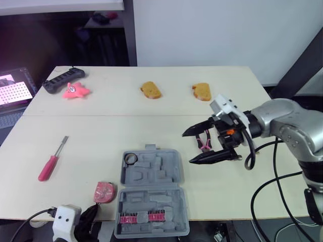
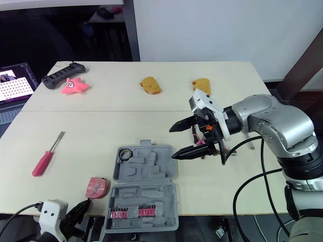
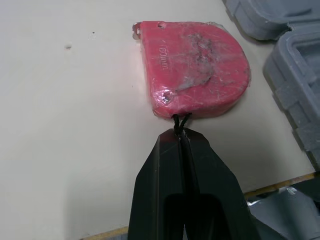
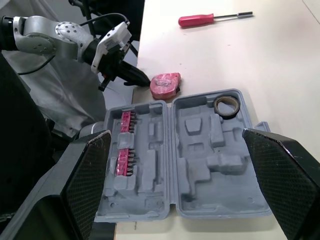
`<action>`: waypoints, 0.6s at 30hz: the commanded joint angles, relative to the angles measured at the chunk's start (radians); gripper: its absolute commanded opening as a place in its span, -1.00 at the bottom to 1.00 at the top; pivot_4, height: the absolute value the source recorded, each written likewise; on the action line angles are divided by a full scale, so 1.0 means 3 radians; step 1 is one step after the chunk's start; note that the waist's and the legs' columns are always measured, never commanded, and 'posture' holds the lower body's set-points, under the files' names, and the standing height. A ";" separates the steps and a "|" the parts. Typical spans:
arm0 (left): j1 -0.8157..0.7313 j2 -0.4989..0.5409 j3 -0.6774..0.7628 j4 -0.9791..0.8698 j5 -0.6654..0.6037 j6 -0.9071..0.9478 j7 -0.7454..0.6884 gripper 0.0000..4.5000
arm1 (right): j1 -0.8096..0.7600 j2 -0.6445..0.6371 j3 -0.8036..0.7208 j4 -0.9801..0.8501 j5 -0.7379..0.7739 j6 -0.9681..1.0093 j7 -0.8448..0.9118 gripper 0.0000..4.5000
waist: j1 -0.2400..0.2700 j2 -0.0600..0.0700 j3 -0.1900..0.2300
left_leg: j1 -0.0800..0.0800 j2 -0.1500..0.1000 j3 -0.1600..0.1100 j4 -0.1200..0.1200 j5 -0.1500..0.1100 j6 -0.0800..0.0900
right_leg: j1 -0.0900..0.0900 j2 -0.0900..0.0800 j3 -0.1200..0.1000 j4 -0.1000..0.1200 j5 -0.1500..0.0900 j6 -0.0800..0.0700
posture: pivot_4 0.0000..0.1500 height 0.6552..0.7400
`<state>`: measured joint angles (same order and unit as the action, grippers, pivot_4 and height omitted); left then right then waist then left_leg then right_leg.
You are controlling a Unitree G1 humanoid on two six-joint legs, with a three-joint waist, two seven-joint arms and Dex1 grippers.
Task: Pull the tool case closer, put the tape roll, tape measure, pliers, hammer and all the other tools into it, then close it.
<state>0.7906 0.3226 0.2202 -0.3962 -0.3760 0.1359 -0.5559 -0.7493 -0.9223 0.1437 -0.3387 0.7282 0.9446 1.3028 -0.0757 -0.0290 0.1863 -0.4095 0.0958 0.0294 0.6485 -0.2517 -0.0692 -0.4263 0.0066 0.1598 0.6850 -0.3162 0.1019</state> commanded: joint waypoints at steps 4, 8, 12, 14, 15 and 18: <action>0.0281 0.0188 0.0244 -0.0325 -0.0404 0.0012 -0.0392 0.05 | -0.0062 0.0028 -0.0058 -0.0011 0.0036 -0.0027 0.0006 1.00 | 0.0001 -0.0004 0.0003 | -0.0001 0.0001 0.0000 -0.0001 0.0000 0.0000 | -0.0002 0.0000 0.0000 0.0000 0.0000 0.0000 | 1.00 0.36; 0.0370 0.0428 0.0598 -0.0340 -0.0567 -0.0008 -0.0652 0.93 | -0.0038 0.0052 -0.0058 -0.0026 0.0051 -0.0028 -0.0011 1.00 | 0.0001 -0.0008 0.0005 | -0.0001 0.0000 0.0000 0.0001 0.0000 0.0000 | -0.0007 -0.0001 -0.0001 0.0000 0.0000 -0.0001 | 1.00 0.36; 0.0253 0.0719 0.0903 -0.0347 -0.0752 0.0024 -0.0936 0.97 | -0.0033 0.0052 -0.0061 -0.0020 0.0043 -0.0037 -0.0002 1.00 | 0.0008 -0.0009 0.0006 | -0.0001 0.0000 0.0001 0.0000 0.0000 0.0000 | -0.0012 -0.0001 -0.0001 -0.0001 0.0000 -0.0001 | 1.00 0.36; 0.0076 0.1069 0.0978 -0.0229 -0.0661 -0.0083 -0.1264 0.97 | -0.0035 0.0052 -0.0054 -0.0015 0.0031 -0.0047 0.0003 1.00 | 0.0020 -0.0009 0.0006 | -0.0001 0.0001 -0.0001 0.0000 0.0000 0.0000 | -0.0013 -0.0001 -0.0003 0.0000 0.0000 -0.0001 | 1.00 0.36; 0.0005 0.1207 0.0969 -0.0142 -0.0538 -0.0180 -0.1393 0.97 | -0.0038 0.0056 -0.0046 -0.0015 0.0024 -0.0049 0.0000 1.00 | 0.0021 -0.0009 0.0006 | -0.0001 0.0001 -0.0001 0.0001 0.0000 0.0000 | -0.0013 -0.0001 -0.0004 0.0000 0.0000 -0.0001 | 1.00 0.36; -0.0451 0.1657 0.0888 0.0246 -0.0388 -0.0361 -0.1794 0.97 | -0.0041 0.0065 -0.0053 -0.0052 0.0038 -0.0032 -0.0020 1.00 | 0.0016 -0.0006 0.0006 | 0.0000 0.0000 -0.0001 0.0000 0.0000 0.0000 | -0.0013 -0.0002 -0.0005 0.0000 0.0001 -0.0002 | 1.00 0.36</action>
<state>0.6687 0.8097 0.4830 -0.3450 -0.5065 0.0610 -1.0467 -0.7479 -0.9052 0.1443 -0.3300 0.7305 0.9446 1.2990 -0.0708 -0.0309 0.1880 -0.4096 0.0960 0.0291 0.6481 -0.2516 -0.0693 -0.4302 0.0061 0.1581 0.6849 -0.3158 0.1009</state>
